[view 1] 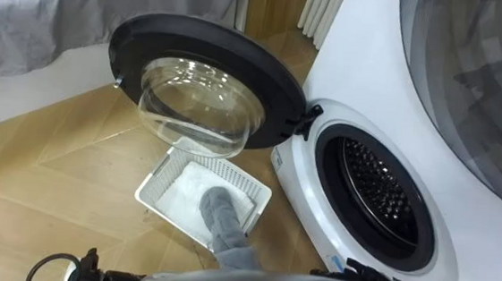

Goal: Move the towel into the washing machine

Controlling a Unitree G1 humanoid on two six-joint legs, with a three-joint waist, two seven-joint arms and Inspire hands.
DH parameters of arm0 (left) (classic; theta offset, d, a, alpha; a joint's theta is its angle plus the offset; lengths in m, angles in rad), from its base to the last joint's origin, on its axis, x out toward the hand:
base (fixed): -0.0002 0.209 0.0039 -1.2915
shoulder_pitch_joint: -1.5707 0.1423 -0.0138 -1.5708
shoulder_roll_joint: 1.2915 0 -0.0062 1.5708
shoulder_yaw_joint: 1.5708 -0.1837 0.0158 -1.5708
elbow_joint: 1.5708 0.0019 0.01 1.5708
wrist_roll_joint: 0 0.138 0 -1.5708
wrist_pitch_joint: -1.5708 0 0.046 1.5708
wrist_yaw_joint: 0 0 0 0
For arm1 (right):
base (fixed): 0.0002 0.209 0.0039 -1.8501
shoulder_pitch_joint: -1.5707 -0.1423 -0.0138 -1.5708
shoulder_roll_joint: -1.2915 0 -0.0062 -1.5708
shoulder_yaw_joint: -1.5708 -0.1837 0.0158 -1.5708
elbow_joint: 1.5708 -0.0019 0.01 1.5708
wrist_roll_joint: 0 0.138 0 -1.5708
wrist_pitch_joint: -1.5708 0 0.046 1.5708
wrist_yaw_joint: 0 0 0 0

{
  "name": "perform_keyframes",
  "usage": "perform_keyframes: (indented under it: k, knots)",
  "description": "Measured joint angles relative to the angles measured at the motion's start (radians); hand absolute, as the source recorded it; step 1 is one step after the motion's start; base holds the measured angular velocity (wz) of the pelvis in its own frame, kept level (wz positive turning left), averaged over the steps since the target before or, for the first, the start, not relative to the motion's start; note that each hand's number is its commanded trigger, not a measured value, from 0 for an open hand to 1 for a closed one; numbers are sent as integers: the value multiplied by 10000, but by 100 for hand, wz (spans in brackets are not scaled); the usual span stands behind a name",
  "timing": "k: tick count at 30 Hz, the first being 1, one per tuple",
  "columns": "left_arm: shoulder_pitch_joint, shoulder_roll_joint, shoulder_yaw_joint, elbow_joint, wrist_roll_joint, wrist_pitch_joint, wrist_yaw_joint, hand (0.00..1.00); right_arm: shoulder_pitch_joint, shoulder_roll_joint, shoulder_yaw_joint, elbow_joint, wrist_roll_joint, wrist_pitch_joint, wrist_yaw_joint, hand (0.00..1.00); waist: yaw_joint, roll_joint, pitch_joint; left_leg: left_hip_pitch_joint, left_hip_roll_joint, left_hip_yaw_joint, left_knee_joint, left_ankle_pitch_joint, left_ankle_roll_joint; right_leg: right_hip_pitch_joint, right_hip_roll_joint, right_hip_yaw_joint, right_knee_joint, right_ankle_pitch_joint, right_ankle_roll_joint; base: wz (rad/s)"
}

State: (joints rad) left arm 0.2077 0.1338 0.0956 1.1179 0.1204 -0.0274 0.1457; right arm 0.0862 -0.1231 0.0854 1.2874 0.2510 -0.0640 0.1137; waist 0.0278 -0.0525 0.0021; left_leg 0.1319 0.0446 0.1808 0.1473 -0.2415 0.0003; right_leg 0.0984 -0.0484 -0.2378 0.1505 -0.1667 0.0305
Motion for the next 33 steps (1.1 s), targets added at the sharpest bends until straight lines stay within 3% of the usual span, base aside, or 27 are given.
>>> perform_keyframes:
  k: [18, 25, 29, 33]
  knots:
    - [-125, 10, -44, -216, 326, -44, 65, 0, -217, -37, 99, 4, -95, -15, 6, 0, 4, 69, -7, -290, 4, 71, 34, 0, 1, -317, 2, 119, 27, 21, 0, 0]
    - [-743, -22, -672, -246, 544, -335, 156, 0, -422, -92, 101, 6, -253, -122, 160, 0, -19, 339, 18, -903, -6, 60, 211, 6, 8, -896, -28, 166, 25, 99, 3, -1]
    - [-1212, -16, -1146, -224, 1242, -485, 177, 0, -818, -94, 113, 50, -612, -169, 229, 0, -234, 565, 42, -1327, -5, 115, 223, 33, 39, -1378, -22, 167, 49, 162, -9, -3]
    - [-1748, 2, -1592, -120, 1924, -663, 188, 0, -1182, -93, 305, 240, -911, -364, 319, 0, -269, 629, 69, -1788, -4, 123, 216, 114, 48, -1966, -24, 264, 211, 193, -27, -9]
